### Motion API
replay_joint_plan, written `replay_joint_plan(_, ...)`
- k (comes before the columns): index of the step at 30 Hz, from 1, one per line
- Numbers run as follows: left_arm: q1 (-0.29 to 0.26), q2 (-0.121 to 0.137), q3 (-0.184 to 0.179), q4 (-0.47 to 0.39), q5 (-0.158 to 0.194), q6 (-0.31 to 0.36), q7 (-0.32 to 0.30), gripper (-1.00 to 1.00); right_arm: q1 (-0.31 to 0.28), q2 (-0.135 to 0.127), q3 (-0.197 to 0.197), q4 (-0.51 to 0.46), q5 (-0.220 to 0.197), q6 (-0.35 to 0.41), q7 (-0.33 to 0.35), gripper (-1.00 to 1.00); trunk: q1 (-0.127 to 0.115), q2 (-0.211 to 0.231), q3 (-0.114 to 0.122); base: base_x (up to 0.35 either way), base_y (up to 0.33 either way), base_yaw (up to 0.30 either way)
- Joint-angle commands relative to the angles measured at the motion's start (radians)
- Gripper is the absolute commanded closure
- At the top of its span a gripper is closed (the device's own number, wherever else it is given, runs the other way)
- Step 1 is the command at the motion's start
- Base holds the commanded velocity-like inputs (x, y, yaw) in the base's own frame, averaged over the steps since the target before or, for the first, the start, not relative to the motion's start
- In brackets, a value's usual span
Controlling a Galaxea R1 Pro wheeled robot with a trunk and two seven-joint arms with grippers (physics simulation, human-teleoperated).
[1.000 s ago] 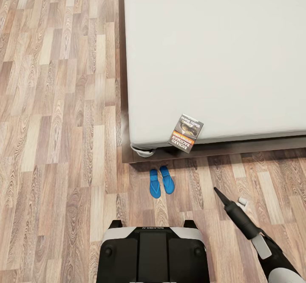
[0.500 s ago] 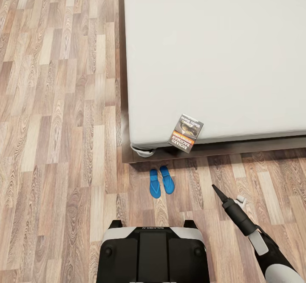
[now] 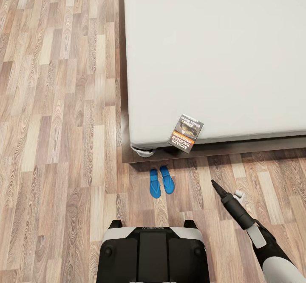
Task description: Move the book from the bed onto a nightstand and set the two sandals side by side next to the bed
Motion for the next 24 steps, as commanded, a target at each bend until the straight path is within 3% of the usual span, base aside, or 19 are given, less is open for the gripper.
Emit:
replay_joint_plan(1,0.000,0.000,-0.008,-0.001,0.008,-0.001,0.003,-1.00,0.000,0.000,-0.002,0.000,-0.003,0.011,0.004,-1.00,0.000,-0.001,0.000,0.000,0.000,0.000)
replay_joint_plan(9,0.000,-0.002,-0.009,0.000,0.008,-0.001,0.003,-1.00,-0.014,0.000,-0.002,0.002,-0.003,0.075,0.005,-1.00,0.000,-0.001,0.000,0.000,0.000,0.000)
replay_joint_plan(24,0.000,-0.003,-0.008,0.000,0.008,0.000,0.003,-1.00,-0.018,-0.001,-0.004,0.003,-0.001,0.088,-0.054,-1.00,0.000,-0.001,0.000,0.000,0.000,0.000)
